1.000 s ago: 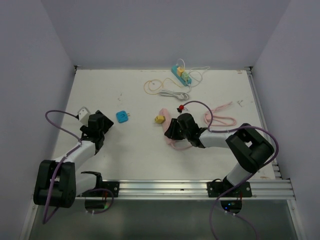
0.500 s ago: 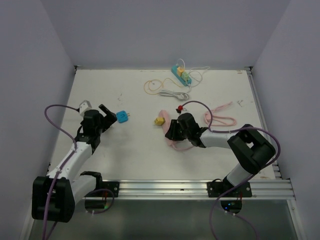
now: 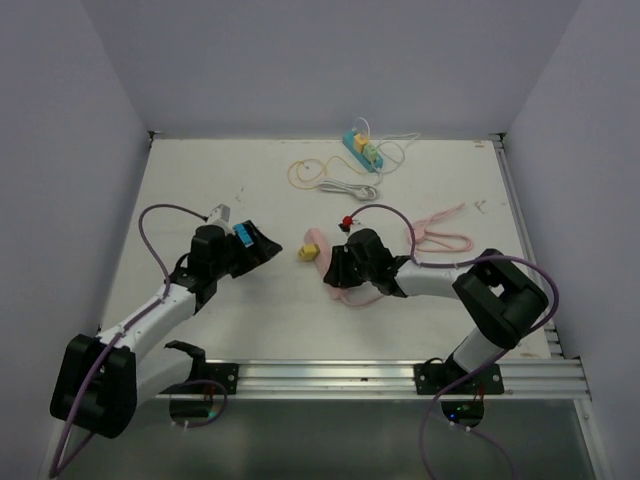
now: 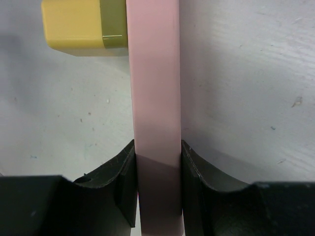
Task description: Pull the plug off the socket
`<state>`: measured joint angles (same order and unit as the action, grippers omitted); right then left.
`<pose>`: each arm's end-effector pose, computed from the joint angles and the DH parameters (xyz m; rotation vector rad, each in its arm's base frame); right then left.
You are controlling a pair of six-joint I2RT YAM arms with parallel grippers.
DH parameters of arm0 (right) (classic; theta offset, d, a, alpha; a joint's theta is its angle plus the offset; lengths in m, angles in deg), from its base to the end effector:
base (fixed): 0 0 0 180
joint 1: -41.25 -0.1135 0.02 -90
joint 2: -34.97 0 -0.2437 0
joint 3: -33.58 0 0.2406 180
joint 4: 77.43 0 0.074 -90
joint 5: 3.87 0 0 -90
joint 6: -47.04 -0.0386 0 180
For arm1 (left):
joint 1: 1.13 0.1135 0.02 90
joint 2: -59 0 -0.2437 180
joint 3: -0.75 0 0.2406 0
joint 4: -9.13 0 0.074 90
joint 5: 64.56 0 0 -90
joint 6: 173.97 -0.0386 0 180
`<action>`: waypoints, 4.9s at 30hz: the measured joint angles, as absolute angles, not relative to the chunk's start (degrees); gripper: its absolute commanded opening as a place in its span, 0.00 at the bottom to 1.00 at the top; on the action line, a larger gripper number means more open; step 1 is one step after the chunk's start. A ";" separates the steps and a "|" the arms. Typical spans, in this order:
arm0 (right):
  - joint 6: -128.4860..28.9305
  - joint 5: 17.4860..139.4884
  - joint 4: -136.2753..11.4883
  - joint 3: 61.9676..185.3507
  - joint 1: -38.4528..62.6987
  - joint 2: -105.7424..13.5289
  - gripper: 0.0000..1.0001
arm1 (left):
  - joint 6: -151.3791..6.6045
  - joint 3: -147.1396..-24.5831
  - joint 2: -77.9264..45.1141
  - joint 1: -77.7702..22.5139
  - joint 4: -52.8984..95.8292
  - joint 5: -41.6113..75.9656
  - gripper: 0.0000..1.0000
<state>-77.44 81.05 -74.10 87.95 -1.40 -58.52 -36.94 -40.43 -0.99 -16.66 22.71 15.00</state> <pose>0.2216 0.2088 0.1290 -0.2213 2.4298 0.7546 0.2105 -0.0658 0.1870 -0.4998 2.1867 -0.8145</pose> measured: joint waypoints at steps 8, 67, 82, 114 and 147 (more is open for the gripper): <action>-76.57 79.89 -73.69 88.93 -2.67 -59.42 0.00 | -30.63 -39.04 -12.22 -21.58 12.98 11.90 0.98; -78.80 73.31 -74.76 90.81 -3.02 -62.80 0.00 | -13.10 -35.93 -23.74 -25.90 -4.72 12.18 0.00; -84.59 79.71 -73.60 91.12 0.91 -62.34 0.00 | -11.96 -33.81 -14.56 -24.61 -5.69 13.23 0.00; -85.66 83.17 -73.60 88.91 1.57 -60.01 0.00 | -34.03 -38.73 -7.35 -21.44 20.94 44.92 0.21; -85.62 85.99 -70.54 87.66 1.87 -57.08 0.00 | -35.76 -45.35 -0.81 -21.44 31.23 42.32 0.99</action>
